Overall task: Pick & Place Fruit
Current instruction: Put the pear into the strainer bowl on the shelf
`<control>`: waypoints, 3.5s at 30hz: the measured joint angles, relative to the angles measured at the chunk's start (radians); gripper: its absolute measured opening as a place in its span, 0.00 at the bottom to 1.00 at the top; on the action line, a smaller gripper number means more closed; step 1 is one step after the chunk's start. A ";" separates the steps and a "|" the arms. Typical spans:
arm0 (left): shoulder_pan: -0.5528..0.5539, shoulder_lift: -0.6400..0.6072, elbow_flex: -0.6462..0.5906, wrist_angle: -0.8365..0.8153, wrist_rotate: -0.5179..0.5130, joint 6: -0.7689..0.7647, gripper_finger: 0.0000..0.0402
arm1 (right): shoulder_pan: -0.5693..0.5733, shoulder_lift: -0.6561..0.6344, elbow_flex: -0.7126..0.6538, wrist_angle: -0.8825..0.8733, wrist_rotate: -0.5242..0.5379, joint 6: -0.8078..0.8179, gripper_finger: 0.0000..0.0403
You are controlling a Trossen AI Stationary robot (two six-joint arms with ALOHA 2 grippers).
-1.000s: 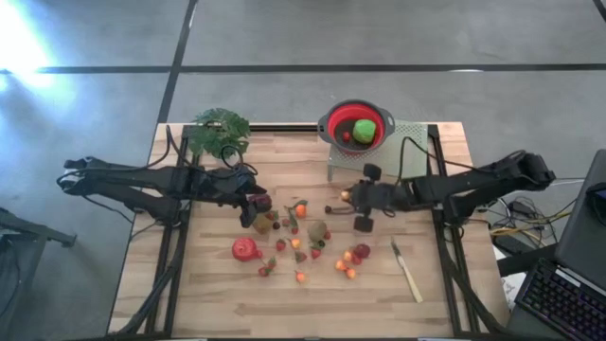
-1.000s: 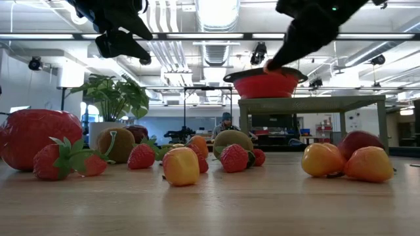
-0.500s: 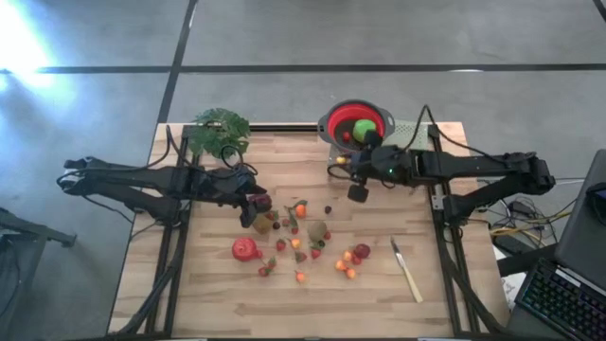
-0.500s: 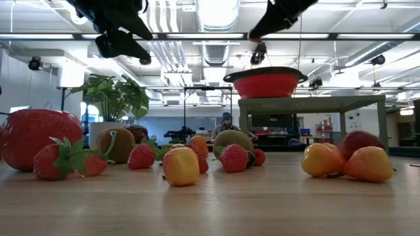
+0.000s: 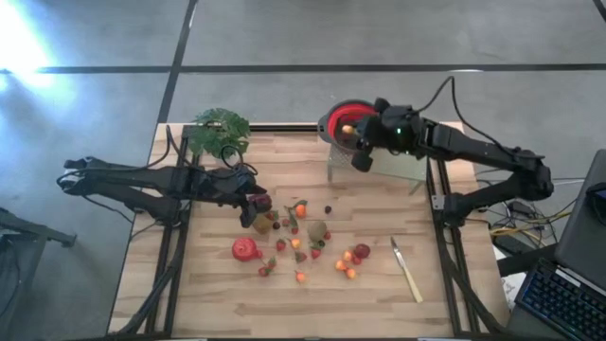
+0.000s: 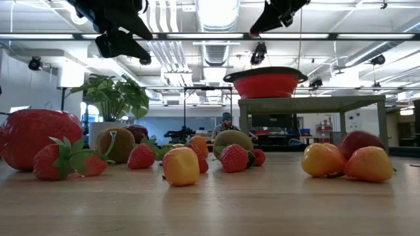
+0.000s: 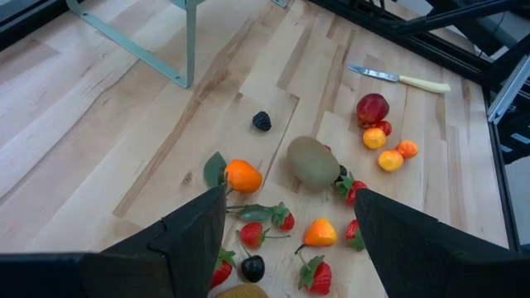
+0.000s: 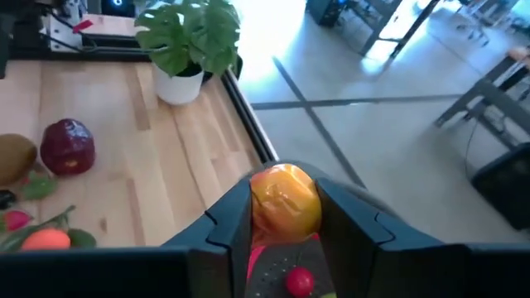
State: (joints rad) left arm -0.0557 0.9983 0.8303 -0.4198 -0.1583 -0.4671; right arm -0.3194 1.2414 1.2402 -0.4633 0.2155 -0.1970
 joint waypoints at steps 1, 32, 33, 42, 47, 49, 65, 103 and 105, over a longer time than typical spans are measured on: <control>0.000 0.000 0.000 0.000 0.000 0.000 0.68 | -0.022 0.003 -0.001 0.000 -0.018 0.000 0.28; 0.000 0.000 0.000 0.000 0.000 0.000 0.68 | -0.322 0.355 0.161 -0.102 -0.093 -0.042 0.33; 0.000 0.000 0.000 0.000 0.000 0.000 0.68 | -0.323 0.359 0.162 -0.103 -0.093 -0.041 0.34; 0.000 0.000 0.000 0.000 0.000 0.000 0.68 | -0.333 0.356 0.158 -0.107 -0.092 -0.038 0.41; 0.000 0.000 0.000 0.000 0.000 0.000 0.68 | -0.336 0.344 0.161 -0.115 -0.093 -0.019 0.46; 0.000 0.000 0.000 0.000 0.000 0.000 0.68 | -0.334 0.339 0.161 -0.134 -0.093 -0.019 0.48; 0.000 0.000 0.000 0.000 0.000 0.000 0.68 | -0.160 0.231 0.147 -0.252 -0.093 0.045 0.34; 0.000 0.000 0.000 0.000 0.000 0.000 0.68 | 0.451 0.120 -0.183 -0.152 0.023 0.359 0.02; 0.000 0.000 0.000 0.000 0.000 0.000 0.68 | 0.469 0.114 -0.184 -0.150 0.023 0.375 0.02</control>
State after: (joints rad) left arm -0.0559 0.9981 0.8303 -0.4198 -0.1585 -0.4671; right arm 0.1496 1.3557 1.0559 -0.6136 0.2389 0.1780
